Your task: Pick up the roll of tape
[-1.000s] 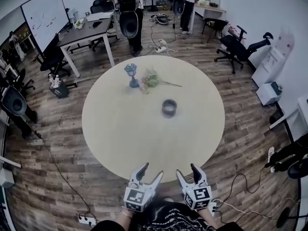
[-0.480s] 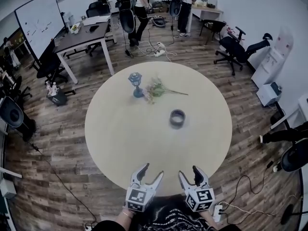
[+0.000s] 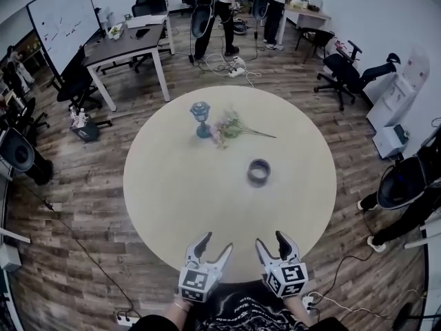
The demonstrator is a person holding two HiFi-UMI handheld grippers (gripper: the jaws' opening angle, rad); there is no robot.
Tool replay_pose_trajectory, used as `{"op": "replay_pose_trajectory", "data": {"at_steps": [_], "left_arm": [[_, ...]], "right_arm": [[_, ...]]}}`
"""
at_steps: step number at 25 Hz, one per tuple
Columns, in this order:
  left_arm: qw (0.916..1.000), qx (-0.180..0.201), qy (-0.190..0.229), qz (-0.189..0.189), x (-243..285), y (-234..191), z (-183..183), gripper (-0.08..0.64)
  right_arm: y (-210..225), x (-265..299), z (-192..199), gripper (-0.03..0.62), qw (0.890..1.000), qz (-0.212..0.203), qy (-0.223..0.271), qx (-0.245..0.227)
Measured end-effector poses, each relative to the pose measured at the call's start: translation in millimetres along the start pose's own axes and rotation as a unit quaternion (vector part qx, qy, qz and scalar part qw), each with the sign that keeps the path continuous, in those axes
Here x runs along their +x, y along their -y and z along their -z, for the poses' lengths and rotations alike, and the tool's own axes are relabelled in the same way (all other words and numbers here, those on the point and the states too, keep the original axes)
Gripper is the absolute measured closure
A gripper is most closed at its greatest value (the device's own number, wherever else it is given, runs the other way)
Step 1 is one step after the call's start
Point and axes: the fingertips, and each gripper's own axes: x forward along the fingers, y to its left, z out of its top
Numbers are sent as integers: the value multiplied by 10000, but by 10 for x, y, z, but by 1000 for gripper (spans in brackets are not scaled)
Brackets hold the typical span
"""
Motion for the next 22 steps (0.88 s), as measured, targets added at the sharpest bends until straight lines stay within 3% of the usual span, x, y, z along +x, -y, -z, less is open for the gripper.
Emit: {"op": "replay_pose_trajectory", "data": {"at_steps": [7,22], "left_arm": [[9991,-117,101,-390,28,-46,-147,266],[9928,-372,86,-1137,25,-215,-133,272]], "right_arm": [[337,208,-369,331,9996,-46,87,-255],[898,1299,-979,371,9893,-506,-491,-1275]]}}
